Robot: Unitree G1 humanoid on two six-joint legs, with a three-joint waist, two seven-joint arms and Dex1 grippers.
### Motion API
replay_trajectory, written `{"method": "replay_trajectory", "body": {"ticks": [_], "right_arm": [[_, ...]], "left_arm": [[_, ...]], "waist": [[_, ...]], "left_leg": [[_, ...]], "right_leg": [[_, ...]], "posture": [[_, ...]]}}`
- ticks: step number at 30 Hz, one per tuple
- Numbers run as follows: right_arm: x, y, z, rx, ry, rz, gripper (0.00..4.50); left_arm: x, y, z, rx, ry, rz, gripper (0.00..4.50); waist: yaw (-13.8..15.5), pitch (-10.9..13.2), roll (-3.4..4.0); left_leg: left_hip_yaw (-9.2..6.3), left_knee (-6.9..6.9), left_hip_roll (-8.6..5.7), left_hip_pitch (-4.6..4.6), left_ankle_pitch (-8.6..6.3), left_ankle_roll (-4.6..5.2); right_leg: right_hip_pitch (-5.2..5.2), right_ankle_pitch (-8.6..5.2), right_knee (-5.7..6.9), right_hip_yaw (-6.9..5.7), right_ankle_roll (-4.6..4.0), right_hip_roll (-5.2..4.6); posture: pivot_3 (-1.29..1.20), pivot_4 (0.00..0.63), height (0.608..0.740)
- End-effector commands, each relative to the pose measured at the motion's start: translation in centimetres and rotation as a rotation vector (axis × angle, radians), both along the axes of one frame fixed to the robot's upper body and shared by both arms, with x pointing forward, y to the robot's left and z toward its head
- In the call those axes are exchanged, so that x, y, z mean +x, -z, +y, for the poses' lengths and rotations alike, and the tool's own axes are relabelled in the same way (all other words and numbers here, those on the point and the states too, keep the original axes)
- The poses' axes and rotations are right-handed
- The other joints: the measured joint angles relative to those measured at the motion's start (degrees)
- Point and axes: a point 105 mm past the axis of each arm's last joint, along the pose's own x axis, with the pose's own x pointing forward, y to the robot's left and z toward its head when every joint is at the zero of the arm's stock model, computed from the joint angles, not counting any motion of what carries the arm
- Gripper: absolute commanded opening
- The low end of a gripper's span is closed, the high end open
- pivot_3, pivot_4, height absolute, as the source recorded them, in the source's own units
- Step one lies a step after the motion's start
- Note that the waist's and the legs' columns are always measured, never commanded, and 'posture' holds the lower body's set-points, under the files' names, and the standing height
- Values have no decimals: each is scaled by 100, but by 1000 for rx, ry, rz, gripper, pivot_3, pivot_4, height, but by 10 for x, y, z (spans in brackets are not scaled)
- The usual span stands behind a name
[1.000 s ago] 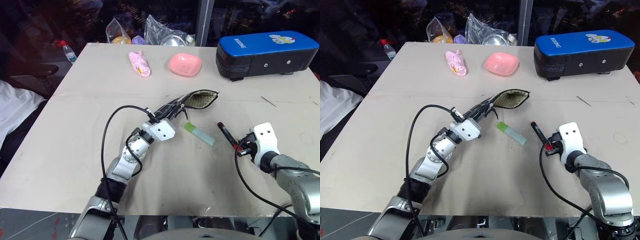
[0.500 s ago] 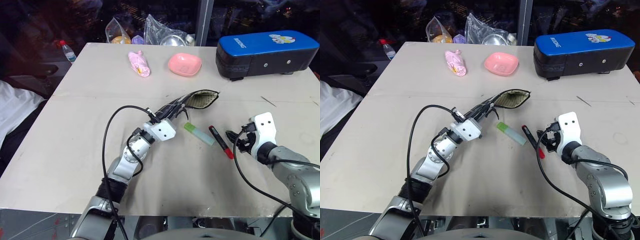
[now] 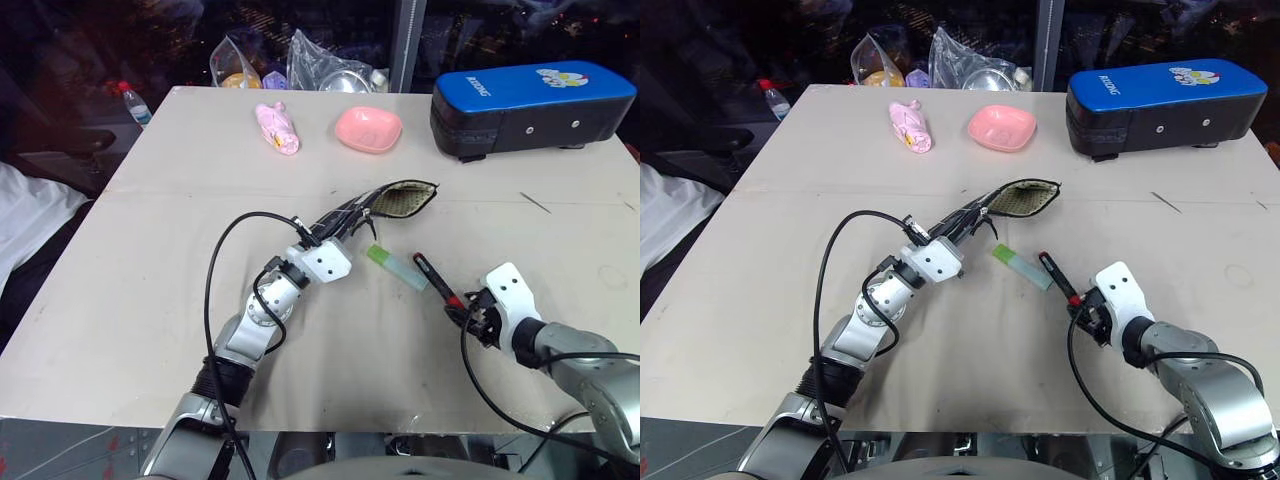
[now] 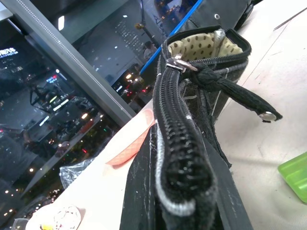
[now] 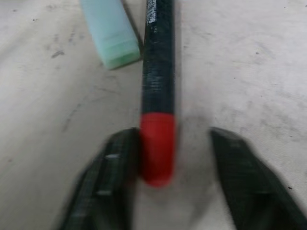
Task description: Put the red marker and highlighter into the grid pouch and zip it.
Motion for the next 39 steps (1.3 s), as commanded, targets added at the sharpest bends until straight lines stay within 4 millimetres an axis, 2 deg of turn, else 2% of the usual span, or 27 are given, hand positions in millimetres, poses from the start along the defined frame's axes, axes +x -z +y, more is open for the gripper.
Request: {"method": "replay_trajectory", "body": {"ticks": [1,4,8,11,13,15,17,24,30,34,39], "right_arm": [[3,0,-2,-10,13,-14,213],[14,-13,-11,4,40,-60,203],[32,-35,-35,-51,67,-136,203],[59,-72,-59,-269,24,-355,203],[66,-86,-62,-408,-59,-464,203],[73,-108,-49,-497,-206,-615,203],[71,-115,-35,-539,-362,-670,203],[74,-116,-19,-684,-608,-751,203],[92,-121,-6,-775,-671,-825,203],[100,-119,6,-880,-784,-870,203],[104,-120,35,-876,-904,-950,203]], "left_arm": [[-4,-12,-3,-24,19,-46,0],[-3,-12,-3,-25,16,-48,0],[-3,-12,-3,-26,16,-48,0],[-2,-11,-4,-22,20,-47,0],[-2,-11,-4,-21,21,-46,0],[0,-12,-5,-18,23,-49,0],[1,-12,-5,-18,26,-52,0],[1,-12,-7,-16,31,-56,0],[0,-13,-11,-2,51,-66,0],[0,-14,-13,14,67,-75,0],[1,-17,-17,29,86,-88,0]], "waist": [[-3,0,0],[-10,0,0],[-4,2,2],[7,7,10],[10,10,15],[0,10,14],[-26,12,16],[7,14,18],[1,14,18],[1,18,25],[-11,20,27]], "left_leg": [[0,0,0,0,0,0],[1,1,0,0,0,0],[2,4,-2,1,0,1],[2,3,-3,-3,0,1],[6,2,-8,-3,1,0],[4,0,-10,-2,11,-17],[8,-1,-8,1,12,-20],[15,4,-2,0,14,-22],[22,9,-2,3,13,-22],[23,8,-2,3,14,-23],[29,8,-2,5,14,-23]], "right_leg": [[0,0,0,0,0,0],[1,0,-1,1,0,0],[1,1,1,4,0,-1],[0,0,-3,2,0,-1],[-1,0,-5,5,0,-3],[-1,-3,-6,1,5,2],[-2,-3,-4,5,5,11],[-2,-3,-5,7,5,5],[-2,-2,-2,12,5,1],[-2,-3,-3,10,5,1],[-3,-3,-2,10,5,2]], "posture": [[0,150,740],[0,150,740],[0,150,740],[0,150,740],[0,150,740],[0,150,740],[0,150,740],[0,150,740],[0,150,740],[0,150,740],[0,150,740]]}}
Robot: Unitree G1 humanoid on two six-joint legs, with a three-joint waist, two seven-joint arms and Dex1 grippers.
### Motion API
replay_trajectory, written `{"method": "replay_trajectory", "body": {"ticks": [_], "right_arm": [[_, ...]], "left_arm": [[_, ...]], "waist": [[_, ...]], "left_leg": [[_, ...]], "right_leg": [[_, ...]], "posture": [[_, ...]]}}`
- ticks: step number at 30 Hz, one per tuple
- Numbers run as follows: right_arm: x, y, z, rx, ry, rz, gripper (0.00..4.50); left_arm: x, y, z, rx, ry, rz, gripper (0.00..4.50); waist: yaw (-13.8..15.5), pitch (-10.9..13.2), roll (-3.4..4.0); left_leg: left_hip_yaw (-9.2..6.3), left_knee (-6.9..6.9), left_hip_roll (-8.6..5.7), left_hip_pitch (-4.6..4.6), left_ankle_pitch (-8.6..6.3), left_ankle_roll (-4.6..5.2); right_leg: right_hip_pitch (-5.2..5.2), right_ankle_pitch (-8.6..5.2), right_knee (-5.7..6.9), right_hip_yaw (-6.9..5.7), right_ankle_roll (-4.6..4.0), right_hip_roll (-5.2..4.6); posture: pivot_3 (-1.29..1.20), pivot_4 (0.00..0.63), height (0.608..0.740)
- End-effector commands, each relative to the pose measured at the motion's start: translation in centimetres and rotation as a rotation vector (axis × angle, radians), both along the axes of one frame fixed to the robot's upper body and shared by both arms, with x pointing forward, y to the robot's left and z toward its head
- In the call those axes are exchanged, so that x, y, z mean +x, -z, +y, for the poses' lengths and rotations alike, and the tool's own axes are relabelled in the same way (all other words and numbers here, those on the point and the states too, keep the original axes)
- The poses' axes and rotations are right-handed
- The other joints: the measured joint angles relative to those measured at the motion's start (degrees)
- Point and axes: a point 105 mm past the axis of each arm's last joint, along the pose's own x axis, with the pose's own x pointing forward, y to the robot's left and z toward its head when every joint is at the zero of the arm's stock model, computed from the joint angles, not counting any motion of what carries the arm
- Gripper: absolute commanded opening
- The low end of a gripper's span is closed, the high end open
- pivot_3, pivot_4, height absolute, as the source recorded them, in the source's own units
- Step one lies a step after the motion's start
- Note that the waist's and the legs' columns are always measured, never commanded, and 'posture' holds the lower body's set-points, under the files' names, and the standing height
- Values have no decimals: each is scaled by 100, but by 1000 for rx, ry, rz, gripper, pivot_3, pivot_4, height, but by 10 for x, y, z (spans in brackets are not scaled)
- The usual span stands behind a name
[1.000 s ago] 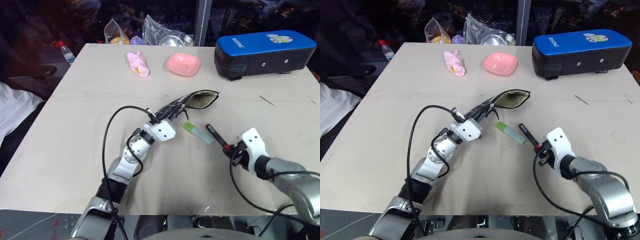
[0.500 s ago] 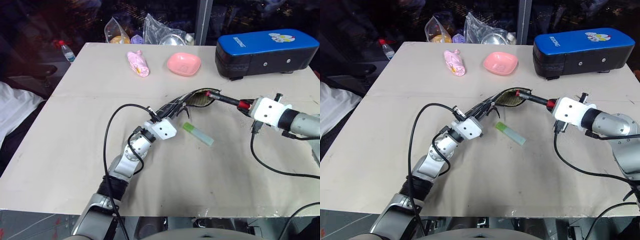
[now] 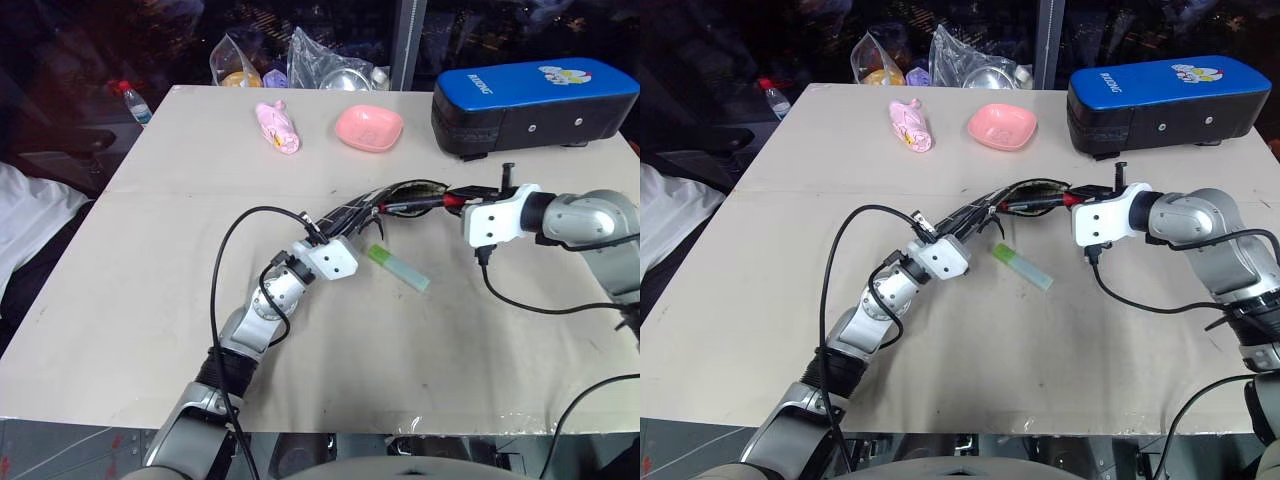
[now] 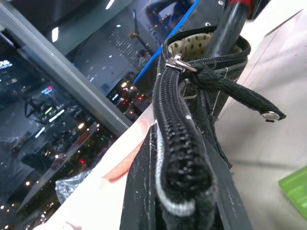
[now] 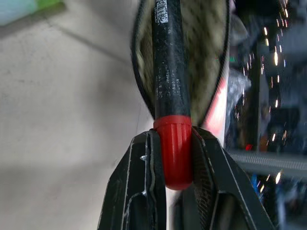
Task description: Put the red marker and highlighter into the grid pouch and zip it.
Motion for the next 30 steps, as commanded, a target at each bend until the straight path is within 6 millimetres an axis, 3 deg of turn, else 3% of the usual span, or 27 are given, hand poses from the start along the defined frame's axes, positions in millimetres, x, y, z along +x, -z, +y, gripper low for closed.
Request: {"method": "replay_trajectory", "body": {"ticks": [1,5,11,17,22,30], "right_arm": [[-2,-9,25,-6,-112,-50,203],[-2,-7,42,9,-172,-48,203],[8,-12,48,112,-130,-26,203],[12,-12,34,219,30,95,203],[9,-6,28,223,93,134,203],[0,-6,44,163,-25,86,203]], "left_arm": [[-2,-15,-6,-9,38,-59,0],[-3,-20,-9,-23,56,-60,0],[-3,-18,-2,-48,48,-17,0],[4,-18,11,-122,-21,29,0],[3,-18,8,-118,-5,34,0],[-2,-19,0,-92,78,49,0]], "waist": [[-1,0,1],[1,1,1],[5,1,2],[17,2,4],[7,2,4],[5,2,4]], "left_leg": [[1,0,0,0,0,0],[3,0,2,0,0,-1],[10,1,5,-1,0,-1],[6,0,9,-1,1,-1],[1,2,4,-2,0,-1],[0,2,2,-2,0,-1]], "right_leg": [[0,0,0,0,0,1],[0,0,1,-1,0,0],[0,0,1,-1,0,-3],[-1,0,3,-2,0,-3],[-1,1,5,-3,0,-4],[-1,1,4,-3,0,-2]], "posture": [[0,150,740],[0,150,740],[0,150,740],[0,150,740],[0,150,740],[0,150,740]]}}
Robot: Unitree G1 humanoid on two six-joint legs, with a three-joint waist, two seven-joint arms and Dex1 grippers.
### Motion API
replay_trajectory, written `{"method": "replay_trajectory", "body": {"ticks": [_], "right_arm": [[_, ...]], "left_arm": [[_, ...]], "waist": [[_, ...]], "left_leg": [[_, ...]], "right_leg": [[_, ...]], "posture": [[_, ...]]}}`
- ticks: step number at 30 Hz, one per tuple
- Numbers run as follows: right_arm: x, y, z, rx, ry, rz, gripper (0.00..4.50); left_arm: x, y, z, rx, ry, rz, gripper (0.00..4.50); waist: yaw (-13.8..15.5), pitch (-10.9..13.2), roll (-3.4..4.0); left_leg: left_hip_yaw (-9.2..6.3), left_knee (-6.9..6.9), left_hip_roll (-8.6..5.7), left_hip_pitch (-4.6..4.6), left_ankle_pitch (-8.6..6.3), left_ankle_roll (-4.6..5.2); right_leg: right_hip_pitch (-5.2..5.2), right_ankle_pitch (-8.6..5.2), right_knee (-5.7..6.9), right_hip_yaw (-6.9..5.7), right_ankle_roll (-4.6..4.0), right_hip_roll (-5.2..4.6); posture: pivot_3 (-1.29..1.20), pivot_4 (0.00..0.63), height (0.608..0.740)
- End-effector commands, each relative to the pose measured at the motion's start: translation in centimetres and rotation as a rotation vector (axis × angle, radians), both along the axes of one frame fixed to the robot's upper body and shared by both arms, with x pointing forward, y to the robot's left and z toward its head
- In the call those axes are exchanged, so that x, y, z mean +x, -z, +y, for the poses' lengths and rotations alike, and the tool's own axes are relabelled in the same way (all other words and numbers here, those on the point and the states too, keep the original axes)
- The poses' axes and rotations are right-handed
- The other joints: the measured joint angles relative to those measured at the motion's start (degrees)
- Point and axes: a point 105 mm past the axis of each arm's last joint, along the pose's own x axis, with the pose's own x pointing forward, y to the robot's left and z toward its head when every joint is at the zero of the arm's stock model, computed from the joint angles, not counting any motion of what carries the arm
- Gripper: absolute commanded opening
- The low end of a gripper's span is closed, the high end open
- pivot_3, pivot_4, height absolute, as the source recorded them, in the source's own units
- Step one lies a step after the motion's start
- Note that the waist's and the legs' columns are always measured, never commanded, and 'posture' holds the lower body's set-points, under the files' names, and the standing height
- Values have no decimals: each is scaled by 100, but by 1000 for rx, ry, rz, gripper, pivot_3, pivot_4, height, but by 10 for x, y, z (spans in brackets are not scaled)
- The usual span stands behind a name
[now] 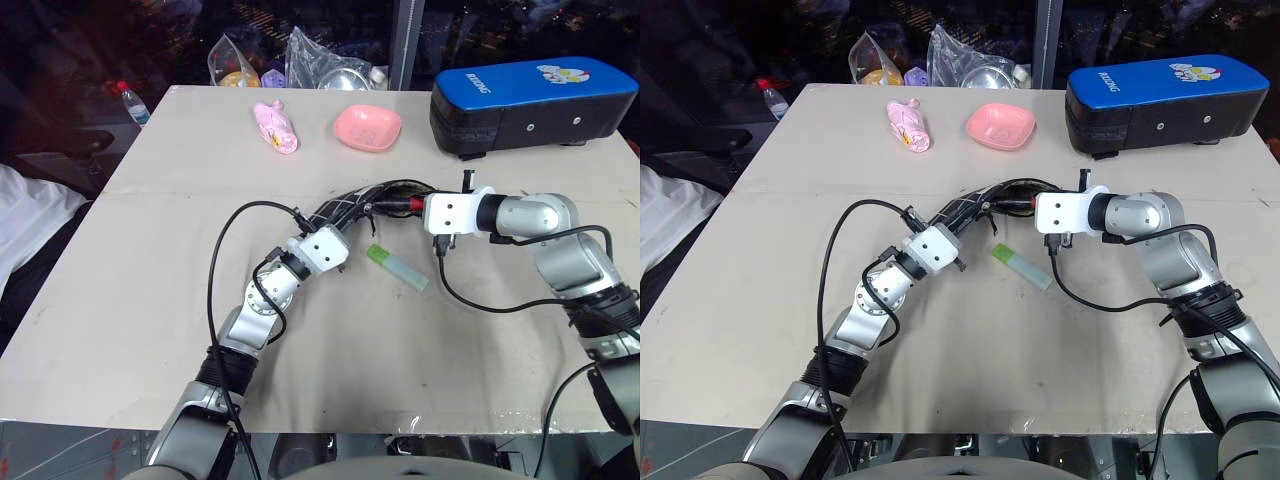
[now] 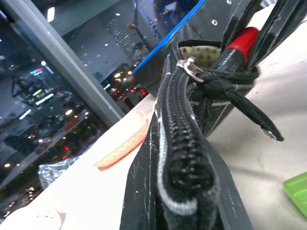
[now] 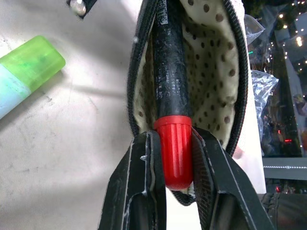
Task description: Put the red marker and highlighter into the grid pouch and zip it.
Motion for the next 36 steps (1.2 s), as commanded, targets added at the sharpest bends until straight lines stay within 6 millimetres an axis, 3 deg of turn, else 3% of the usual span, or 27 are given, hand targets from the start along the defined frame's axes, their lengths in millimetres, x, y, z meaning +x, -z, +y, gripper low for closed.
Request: {"method": "replay_trajectory", "body": {"ticks": [1,8,16,22,33,34,36], "right_arm": [[-10,-16,14,-40,-130,-114,203],[-9,-14,24,-35,-204,-142,203],[-9,-11,25,112,-156,-40,203],[-11,-2,18,38,-175,-57,203],[-11,5,30,133,-140,20,203],[-12,6,30,129,-140,23,1313],[-10,4,27,135,-126,6,2249]], "left_arm": [[-8,-17,-10,-3,85,-54,0],[-11,-18,-11,5,160,-26,0],[-6,-22,-3,-51,155,16,0],[-9,-24,-5,-44,227,65,0],[-5,-32,0,-66,282,155,0],[-4,-33,0,-77,284,166,0],[-3,-34,1,-97,286,184,0]], "waist": [[-1,0,0],[-5,0,0],[7,0,0],[-2,1,1],[1,1,1],[5,1,1],[4,1,1]], "left_leg": [[0,0,-1,0,0,0],[2,0,-1,1,0,0],[2,0,0,0,0,0],[0,0,-1,-1,0,0],[1,0,0,0,0,0],[0,0,0,-1,0,0],[0,1,0,-2,0,0]], "right_leg": [[0,0,0,0,0,0],[0,0,-1,0,0,1],[0,0,-1,0,0,1],[0,0,-1,0,0,1],[0,0,-1,0,0,4],[0,0,-1,0,0,4],[0,0,-2,0,0,4]], "posture": [[0,150,740],[0,150,740],[0,150,740],[0,150,740],[0,150,740],[0,150,740],[0,150,740]]}}
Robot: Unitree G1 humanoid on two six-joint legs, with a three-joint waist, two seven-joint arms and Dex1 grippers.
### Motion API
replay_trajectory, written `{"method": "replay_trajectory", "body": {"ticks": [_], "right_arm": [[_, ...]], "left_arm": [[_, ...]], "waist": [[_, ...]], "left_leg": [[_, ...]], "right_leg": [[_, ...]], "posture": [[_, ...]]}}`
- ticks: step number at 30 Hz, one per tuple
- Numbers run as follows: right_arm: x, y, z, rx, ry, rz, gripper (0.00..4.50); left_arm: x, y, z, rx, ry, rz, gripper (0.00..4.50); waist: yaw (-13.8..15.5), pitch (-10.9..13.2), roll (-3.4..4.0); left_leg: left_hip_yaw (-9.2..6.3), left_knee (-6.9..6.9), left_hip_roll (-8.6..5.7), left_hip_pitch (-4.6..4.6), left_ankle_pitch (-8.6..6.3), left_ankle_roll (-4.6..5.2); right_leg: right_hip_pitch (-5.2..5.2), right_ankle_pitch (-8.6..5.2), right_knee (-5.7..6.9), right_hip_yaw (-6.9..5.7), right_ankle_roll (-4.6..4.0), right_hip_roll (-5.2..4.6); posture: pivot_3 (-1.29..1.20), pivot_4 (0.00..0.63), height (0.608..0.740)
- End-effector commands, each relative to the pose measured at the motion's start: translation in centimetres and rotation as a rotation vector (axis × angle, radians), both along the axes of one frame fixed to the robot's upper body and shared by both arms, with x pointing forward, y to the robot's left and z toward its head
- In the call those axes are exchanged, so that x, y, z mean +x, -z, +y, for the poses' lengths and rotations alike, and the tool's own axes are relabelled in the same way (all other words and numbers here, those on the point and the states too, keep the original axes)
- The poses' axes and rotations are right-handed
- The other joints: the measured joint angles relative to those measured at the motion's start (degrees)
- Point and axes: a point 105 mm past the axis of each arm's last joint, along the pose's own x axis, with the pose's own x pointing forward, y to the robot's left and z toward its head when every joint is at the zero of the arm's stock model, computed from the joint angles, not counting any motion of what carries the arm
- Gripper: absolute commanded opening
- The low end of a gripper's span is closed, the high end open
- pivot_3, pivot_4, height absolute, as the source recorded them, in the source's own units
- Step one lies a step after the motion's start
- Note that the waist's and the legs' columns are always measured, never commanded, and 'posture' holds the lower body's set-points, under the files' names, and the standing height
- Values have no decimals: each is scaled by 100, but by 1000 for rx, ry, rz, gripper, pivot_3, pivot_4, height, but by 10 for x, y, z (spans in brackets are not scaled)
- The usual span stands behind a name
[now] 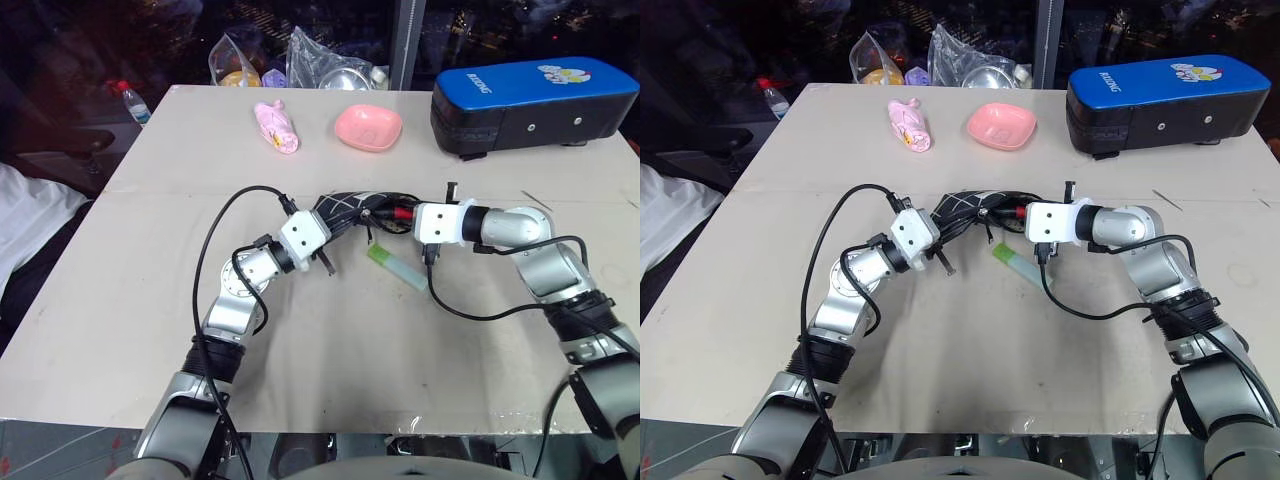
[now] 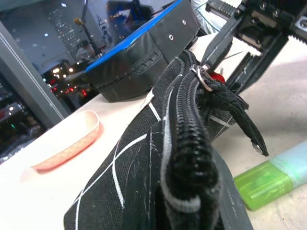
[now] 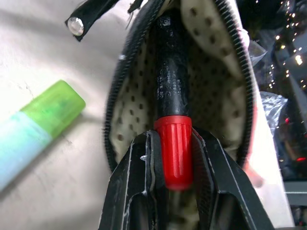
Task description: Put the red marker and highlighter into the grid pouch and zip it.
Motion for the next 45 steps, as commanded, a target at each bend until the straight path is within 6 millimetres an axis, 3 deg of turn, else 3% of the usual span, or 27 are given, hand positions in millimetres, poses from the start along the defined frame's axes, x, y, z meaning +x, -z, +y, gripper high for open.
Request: {"method": "replay_trajectory", "body": {"ticks": [1,4,6,12,16,18,21,25,30,37,40,45], "right_arm": [[-2,-18,1,36,-11,-65,2546],[4,-29,-11,55,36,-88,4012],[4,-38,-19,70,54,-95,4448],[-9,-67,-31,184,48,-13,4448],[-17,-82,-36,351,80,150,4448],[-26,-73,-35,381,84,278,4448],[-45,-36,-33,359,116,502,4448],[-53,7,-31,280,203,596,4448],[-59,42,-28,215,268,672,4448],[-61,54,-20,203,294,711,4448],[-61,62,-19,178,318,702,3618],[-55,58,-27,173,356,672,1248]], "left_arm": [[-2,-25,-4,-60,30,-48,0],[2,-26,2,-88,10,-14,0],[5,-24,7,-100,1,14,0],[12,-21,18,-153,-20,95,0],[21,-28,24,-275,-49,185,0],[25,-33,26,-351,-51,238,0],[27,-37,25,-407,-36,303,0],[24,-33,22,-401,-10,365,0],[23,-32,23,-428,-5,440,0],[20,-30,25,-408,-5,461,0],[21,-30,27,-396,-15,455,0],[21,-29,27,-383,-17,452,0]], "waist": [[0,0,0],[-8,0,0],[-6,0,0],[-7,1,0],[-6,1,0],[0,1,0],[15,-1,-3],[-5,1,-3],[-30,1,-3],[-9,1,-4],[-10,1,-4],[-12,1,-4]], "left_leg": [[-1,0,0,0,0,0],[-1,0,-1,0,0,0],[-2,0,-1,0,0,0],[-4,0,1,0,0,0],[-6,-1,1,0,0,0],[-8,-1,2,-2,0,0],[-21,-1,4,-6,-1,1],[-22,-1,-1,-8,-1,2],[-24,-1,-4,-5,-1,1],[-25,-1,-4,-6,-1,1],[-26,-1,-5,-6,0,1],[-26,-1,-5,-5,0,0]], "right_leg": [[0,0,0,0,0,0],[0,0,1,0,0,0],[0,0,1,0,0,1],[0,0,0,-1,0,0],[0,0,1,-1,0,1],[0,0,1,-1,0,0],[2,0,-4,-10,0,-1],[3,0,-2,-7,0,-4],[2,0,2,-6,0,2],[2,0,-3,-6,0,2],[2,0,-2,-7,0,3],[2,0,-1,-6,-1,3]], "posture": [[0,150,740],[0,150,740],[0,150,740],[0,150,740],[0,150,740],[0,150,740],[0,150,740],[0,150,740],[0,150,740],[0,150,740],[0,150,740],[0,150,740]]}}
